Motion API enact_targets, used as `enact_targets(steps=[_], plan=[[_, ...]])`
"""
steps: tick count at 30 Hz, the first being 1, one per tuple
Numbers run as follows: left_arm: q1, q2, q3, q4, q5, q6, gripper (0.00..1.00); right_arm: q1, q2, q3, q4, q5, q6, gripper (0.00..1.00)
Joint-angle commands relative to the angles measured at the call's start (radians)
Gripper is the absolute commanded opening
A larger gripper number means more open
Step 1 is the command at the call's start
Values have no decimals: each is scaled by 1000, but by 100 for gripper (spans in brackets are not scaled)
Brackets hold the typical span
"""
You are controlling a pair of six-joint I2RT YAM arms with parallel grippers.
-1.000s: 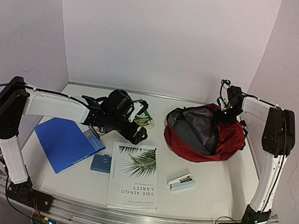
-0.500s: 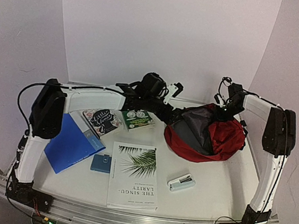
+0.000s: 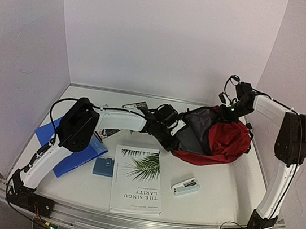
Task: Pack the student bag
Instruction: Adjust the student bag at the center of the board.
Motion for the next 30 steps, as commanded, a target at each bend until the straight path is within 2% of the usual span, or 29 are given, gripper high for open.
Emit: enact_targets(steps=[1, 7, 13, 17, 21, 23, 26, 30], plan=[[2, -131, -164, -61, -47, 36, 45, 4, -104, 21, -41, -56, 28, 0], [5, -212, -336, -83, -81, 46, 38, 3, -97, 100, -98, 76, -33, 0], [9, -298, -458, -39, -77, 43, 37, -4, 39, 122, -84, 366, -174, 1], [11, -312, -474, -31, -67, 35, 37, -8, 130, 79, -50, 435, -201, 11], [12, -316, -476, -35, -67, 30, 36, -7, 146, 21, 1, 527, -219, 15], [14, -320, -480, -31, -66, 27, 36, -7, 143, 1, 20, 556, -238, 25], [14, -327, -476, -24, -61, 22, 38, -6, 117, -20, 26, 539, -247, 45], [14, -332, -452, -34, -50, 12, 42, -6, 36, -8, 6, 428, -215, 61]])
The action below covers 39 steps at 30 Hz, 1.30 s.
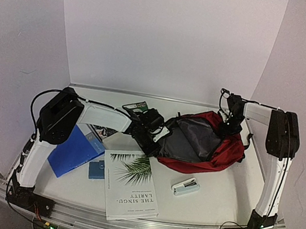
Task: Pack the student bag
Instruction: Adjust the student bag at the center of the board, then pick up the files from the center of the board.
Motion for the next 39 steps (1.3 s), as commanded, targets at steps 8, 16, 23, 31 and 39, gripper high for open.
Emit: enact_targets(steps=[8, 16, 23, 31, 39], plan=[[4, -86, 31, -49, 19, -33, 55, -2, -280, 100, -46, -277, 81, 68], [6, -180, 8, -26, 22, -105, 78, 115, -285, 101, -45, -471, 173, 66], [64, -428, -184, 28, -24, -284, 92, 309, -322, 41, -10, -545, 224, 68], [134, -712, -511, -111, -299, -509, 100, 479, -316, -17, 62, -595, 277, 69], [120, -828, -662, -397, -447, -586, 100, 545, -274, -82, 96, -677, 282, 69]])
